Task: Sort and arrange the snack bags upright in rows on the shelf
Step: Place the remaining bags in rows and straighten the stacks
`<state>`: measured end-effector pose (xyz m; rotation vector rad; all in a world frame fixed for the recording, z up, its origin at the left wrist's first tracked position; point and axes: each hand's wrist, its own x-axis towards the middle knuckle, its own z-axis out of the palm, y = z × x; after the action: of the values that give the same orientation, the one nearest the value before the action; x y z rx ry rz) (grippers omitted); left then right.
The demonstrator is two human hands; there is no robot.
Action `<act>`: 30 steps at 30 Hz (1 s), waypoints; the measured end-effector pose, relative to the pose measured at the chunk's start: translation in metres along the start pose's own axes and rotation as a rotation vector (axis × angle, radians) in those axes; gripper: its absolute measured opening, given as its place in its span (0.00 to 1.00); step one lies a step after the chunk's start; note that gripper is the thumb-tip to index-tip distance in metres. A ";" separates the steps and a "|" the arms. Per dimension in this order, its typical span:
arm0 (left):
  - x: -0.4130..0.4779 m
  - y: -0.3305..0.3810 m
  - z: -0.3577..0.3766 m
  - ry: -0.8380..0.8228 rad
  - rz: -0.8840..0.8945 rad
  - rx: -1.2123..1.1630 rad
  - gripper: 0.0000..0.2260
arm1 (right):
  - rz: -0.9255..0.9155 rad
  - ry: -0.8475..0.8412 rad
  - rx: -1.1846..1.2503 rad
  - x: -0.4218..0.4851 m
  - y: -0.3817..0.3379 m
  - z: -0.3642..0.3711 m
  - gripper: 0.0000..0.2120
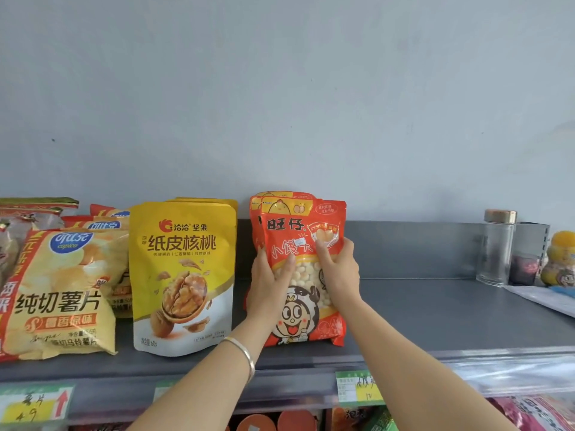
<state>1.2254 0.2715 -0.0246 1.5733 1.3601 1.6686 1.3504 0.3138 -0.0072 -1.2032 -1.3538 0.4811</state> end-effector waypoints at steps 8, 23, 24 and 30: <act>-0.008 -0.008 -0.011 -0.199 -0.190 -0.021 0.45 | -0.032 -0.077 -0.127 -0.019 0.014 -0.007 0.34; -0.005 -0.014 -0.019 -0.266 -0.196 -0.058 0.39 | -0.161 -0.214 0.028 -0.034 0.017 -0.010 0.38; -0.008 -0.016 -0.017 -0.232 -0.171 -0.071 0.38 | -0.164 -0.226 0.031 -0.034 0.018 -0.010 0.37; -0.015 -0.018 -0.015 -0.128 -0.067 -0.058 0.41 | -0.183 -0.285 0.012 -0.034 0.020 -0.009 0.35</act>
<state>1.2102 0.2609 -0.0452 1.5566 1.2741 1.5273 1.3570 0.2892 -0.0384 -1.0152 -1.6846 0.5438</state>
